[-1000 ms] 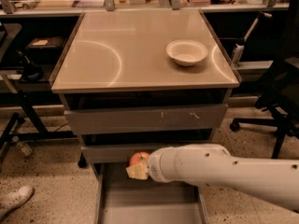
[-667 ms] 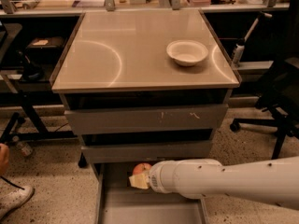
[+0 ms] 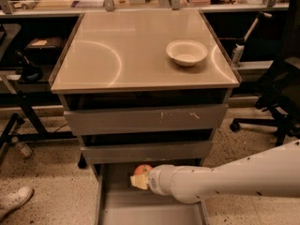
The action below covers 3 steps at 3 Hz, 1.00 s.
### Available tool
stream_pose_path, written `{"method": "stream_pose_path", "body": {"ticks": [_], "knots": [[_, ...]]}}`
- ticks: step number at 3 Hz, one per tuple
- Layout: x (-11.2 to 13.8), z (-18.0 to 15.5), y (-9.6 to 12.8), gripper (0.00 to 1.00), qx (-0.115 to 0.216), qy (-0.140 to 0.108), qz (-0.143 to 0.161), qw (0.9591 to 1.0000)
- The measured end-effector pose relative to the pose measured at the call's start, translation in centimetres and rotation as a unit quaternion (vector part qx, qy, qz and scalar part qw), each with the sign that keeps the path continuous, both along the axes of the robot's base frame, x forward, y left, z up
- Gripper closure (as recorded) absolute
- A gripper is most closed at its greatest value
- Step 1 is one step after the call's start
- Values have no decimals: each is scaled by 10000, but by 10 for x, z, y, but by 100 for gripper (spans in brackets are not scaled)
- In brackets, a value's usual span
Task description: Place apple into bottom drawer
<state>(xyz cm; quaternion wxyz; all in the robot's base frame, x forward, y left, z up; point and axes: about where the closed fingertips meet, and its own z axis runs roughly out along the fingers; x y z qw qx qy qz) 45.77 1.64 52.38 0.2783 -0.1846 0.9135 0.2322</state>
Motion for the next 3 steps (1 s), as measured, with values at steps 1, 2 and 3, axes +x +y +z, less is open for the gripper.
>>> {"method": "stream_pose_path", "body": {"ticks": [1,2,3], "knots": [[0,0,0,100,0,1,1,10000],[-2,-31,0,100,105,245,-132,9996],[4,-79,-14,100,241,423,-416,9979]]}}
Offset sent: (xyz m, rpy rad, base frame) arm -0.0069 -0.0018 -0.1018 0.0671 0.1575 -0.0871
